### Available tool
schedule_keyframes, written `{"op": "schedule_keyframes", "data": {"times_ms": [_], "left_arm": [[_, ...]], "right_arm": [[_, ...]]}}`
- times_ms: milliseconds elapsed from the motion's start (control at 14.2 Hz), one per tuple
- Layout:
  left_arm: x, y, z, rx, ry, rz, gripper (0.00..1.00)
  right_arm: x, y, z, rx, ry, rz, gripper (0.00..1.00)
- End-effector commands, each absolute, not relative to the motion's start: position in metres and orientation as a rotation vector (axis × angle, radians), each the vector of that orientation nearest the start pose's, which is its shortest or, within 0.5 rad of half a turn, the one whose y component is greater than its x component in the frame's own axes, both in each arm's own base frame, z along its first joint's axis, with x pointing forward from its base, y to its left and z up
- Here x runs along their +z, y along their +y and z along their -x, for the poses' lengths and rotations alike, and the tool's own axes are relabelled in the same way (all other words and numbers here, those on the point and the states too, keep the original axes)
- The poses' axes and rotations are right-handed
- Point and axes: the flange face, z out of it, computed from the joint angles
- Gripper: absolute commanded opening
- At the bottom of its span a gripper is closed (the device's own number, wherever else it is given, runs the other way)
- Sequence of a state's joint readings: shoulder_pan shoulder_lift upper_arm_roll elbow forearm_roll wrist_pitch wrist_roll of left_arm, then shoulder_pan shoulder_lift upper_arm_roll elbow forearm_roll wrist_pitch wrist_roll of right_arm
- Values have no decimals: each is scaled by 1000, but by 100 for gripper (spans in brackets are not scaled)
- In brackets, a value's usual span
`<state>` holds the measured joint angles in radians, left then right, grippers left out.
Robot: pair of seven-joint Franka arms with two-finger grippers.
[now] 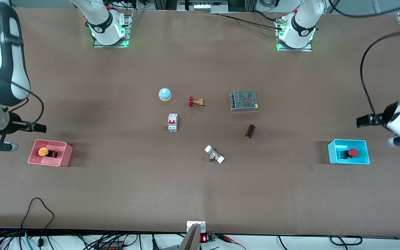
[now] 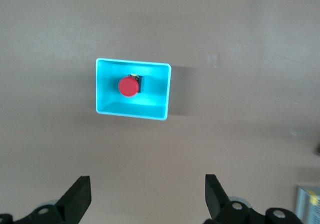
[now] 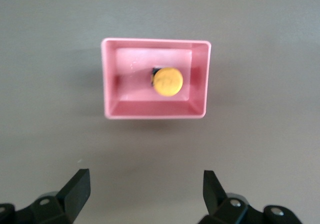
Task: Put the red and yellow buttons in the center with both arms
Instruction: 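Reach the right gripper to the pink bin while the left gripper reaches the cyan bin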
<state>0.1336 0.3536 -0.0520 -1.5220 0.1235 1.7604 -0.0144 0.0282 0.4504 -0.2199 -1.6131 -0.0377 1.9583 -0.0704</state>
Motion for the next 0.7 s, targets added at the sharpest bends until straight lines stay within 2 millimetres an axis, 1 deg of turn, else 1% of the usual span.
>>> {"op": "schedule_keyframes", "data": {"times_ms": [0, 70, 141, 211, 281, 352, 422, 492, 562, 633], "left_arm": [[409, 88, -668, 166, -88, 3012, 100], [392, 104, -673, 159, -72, 3006, 100], [375, 109, -678, 153, -34, 3011, 100], [360, 120, -681, 137, -27, 3015, 100], [345, 127, -684, 128, -33, 3019, 100], [331, 128, -687, 125, -31, 3022, 100], [314, 128, -690, 125, -27, 3027, 100], [293, 129, -691, 136, -22, 3029, 100], [283, 134, -691, 139, -31, 3032, 100], [273, 135, -691, 152, -32, 3034, 100]], "right_arm": [[335, -117, -672, 157, 107, 3266, 100], [324, -124, -675, 129, 119, 3271, 100], [315, -132, -678, 101, 126, 3275, 100], [305, -137, -680, 77, 125, 3278, 100], [297, -139, -683, 55, 120, 3283, 100], [293, -142, -687, 43, 126, 3285, 100], [289, -140, -692, 40, 130, 3276, 100], [280, -143, -692, 46, 146, 3254, 100], [276, -143, -694, 46, 140, 3243, 100], [270, -142, -695, 47, 140, 3234, 100]]}}
